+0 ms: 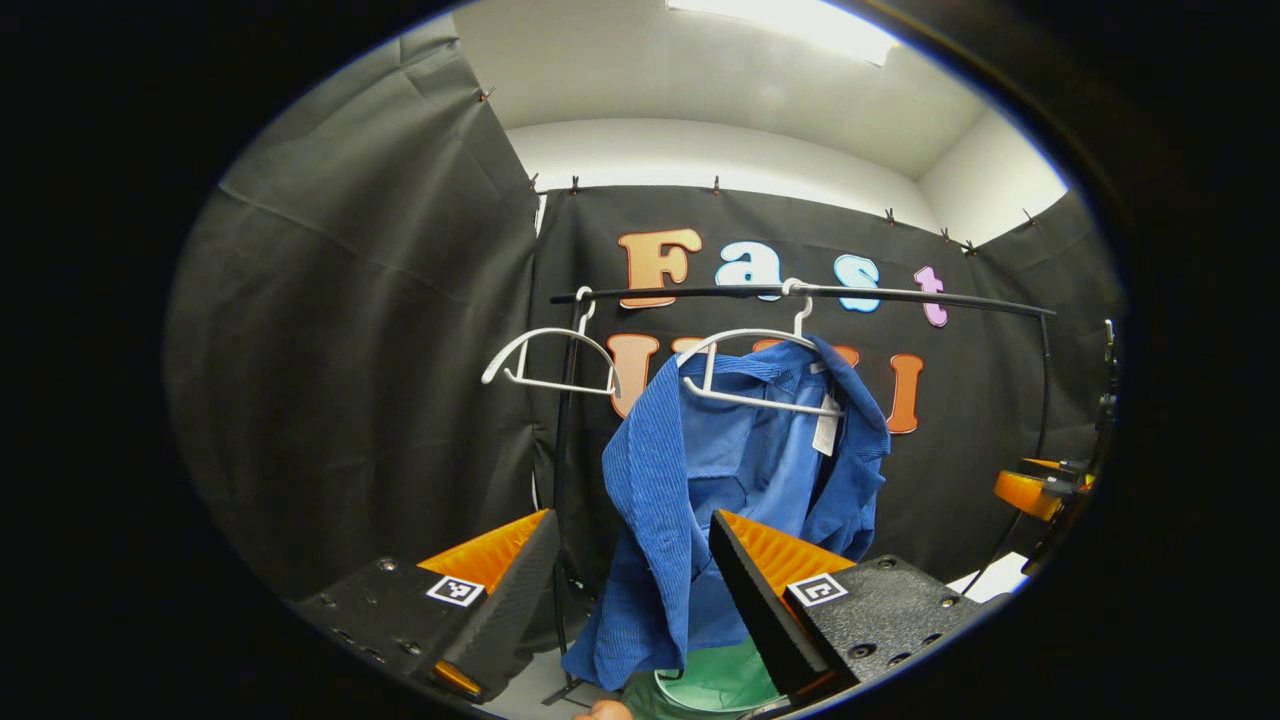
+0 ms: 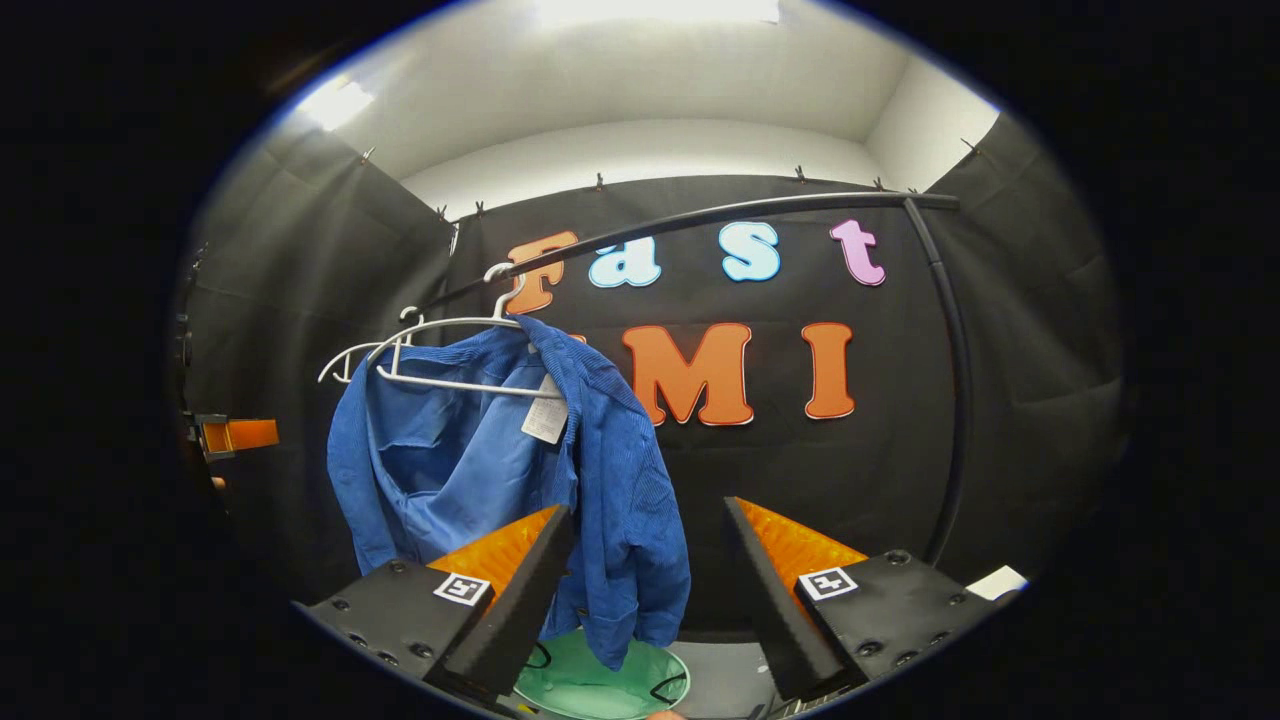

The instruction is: Grasp the clothes on the hanger with both hands and then place them into the laundry hamper below.

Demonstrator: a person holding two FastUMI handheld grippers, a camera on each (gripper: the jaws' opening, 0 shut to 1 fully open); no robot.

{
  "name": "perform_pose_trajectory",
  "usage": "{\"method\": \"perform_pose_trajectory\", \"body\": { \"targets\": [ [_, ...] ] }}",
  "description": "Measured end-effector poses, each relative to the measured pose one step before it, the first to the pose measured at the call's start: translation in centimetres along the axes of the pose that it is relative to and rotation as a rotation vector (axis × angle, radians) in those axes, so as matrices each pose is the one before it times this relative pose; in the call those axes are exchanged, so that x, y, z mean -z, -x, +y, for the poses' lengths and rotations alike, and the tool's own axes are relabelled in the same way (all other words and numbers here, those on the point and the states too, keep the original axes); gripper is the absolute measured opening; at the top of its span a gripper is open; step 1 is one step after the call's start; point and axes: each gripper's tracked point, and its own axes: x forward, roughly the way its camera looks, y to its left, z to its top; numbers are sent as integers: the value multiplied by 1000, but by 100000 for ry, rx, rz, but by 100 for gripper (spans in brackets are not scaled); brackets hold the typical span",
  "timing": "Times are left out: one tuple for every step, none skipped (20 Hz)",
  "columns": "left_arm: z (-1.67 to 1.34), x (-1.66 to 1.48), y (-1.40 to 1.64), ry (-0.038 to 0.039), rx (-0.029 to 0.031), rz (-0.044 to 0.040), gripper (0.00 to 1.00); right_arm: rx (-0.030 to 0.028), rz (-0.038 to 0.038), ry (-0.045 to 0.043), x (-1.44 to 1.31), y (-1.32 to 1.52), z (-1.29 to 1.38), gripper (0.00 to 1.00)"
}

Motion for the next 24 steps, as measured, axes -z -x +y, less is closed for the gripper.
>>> {"method": "perform_pose_trajectory", "body": {
  "targets": [
    [-304,113,-126,-148,590,358,95,-385,361,-530,120,-394,84,96],
    [-262,211,-256,-417,611,434,95,-635,447,-587,210,-521,326,96],
    [-272,123,-336,-554,483,421,95,-789,423,-650,135,-660,334,96],
    [-329,149,-424,-497,462,452,95,-766,295,-415,94,-626,326,96],
    [-273,107,-414,-256,437,328,95,-770,110,-193,30,-756,400,96],
    [-283,13,-382,-165,498,87,95,-479,43,86,90,-872,402,96],
    [-174,28,-475,-344,-88,147,92,-191,-41,223,103,-984,153,96],
    [17,143,-726,-524,-368,210,92,-401,-322,360,45,-1005,316,96],
    [-20,40,-614,-671,-489,83,95,-34,-95,417,108,-1222,276,96],
    [35,66,-550,-772,-541,-146,95,136,-50,466,138,-1092,273,96],
    [61,57,-580,-745,-501,94,95,-40,265,410,312,-1039,221,93],
    [85,275,-843,-881,-468,482,93,-469,540,354,403,-1071,366,93],
    [37,260,-500,-660,-669,716,92,-526,1202,-86,471,-1019,317,93],
    [62,200,-683,-391,-562,777,95,-1148,1017,-622,449,-907,425,96],
    [52,82,-456,-237,-77,559,95,-1236,1132,-1061,400,-887,302,96],
    [15,19,-571,-505,-175,167,95,-1257,1016,-1415,440,-931,319,97],
    [237,262,-628,-752,-726,518,93,-818,948,-1442,395,-884,165,97],
    [436,188,-629,-405,-1256,502,95,-353,945,-1336,422,-880,114,93],
    [161,117,-631,272,-534,514,95,-120,594,-1058,291,-887,-34,93],
    [158,318,-612,858,-322,732,95,-157,406,-733,246,-778,0,96],
    [52,230,-562,1213,-40,731,95,50,367,-473,93,-785,-115,96],
    [-33,171,-560,1213,490,236,95,334,298,-348,67,-752,-94,96],
    [-89,162,-611,792,800,201,95,304,-324,-18,-175,-749,-130,97],
    [9,168,-380,43,327,342,95,590,-271,140,-161,-575,-173,93]
  ]
}}
